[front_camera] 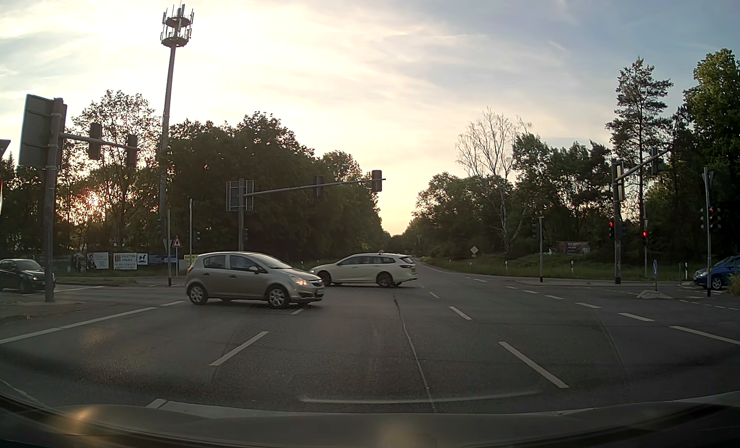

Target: Follow the waypoints while adhering to traffic rules and regulations

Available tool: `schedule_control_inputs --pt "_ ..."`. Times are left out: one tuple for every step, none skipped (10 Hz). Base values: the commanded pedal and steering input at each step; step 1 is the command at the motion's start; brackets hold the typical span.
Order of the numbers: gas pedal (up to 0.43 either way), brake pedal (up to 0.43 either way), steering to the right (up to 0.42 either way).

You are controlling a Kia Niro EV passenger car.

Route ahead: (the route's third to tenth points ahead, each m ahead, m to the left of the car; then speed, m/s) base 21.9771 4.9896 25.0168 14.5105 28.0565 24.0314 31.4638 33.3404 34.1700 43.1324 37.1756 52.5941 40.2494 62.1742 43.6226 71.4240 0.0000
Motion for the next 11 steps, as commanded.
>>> schedule_control_inputs --pt "0.000 0.378 0.001" --pt "0.000 0.378 0.001" --pt "0.000 0.378 0.001" --pt "0.000 0.378 0.001" --pt "0.000 0.378 0.001" --pt "0.000 0.384 0.001" --pt "0.000 0.378 0.001" --pt "0.000 0.384 0.001" --pt "0.000 0.384 0.001" --pt "0.000 0.378 0.001" --pt "0.000 0.384 0.001"
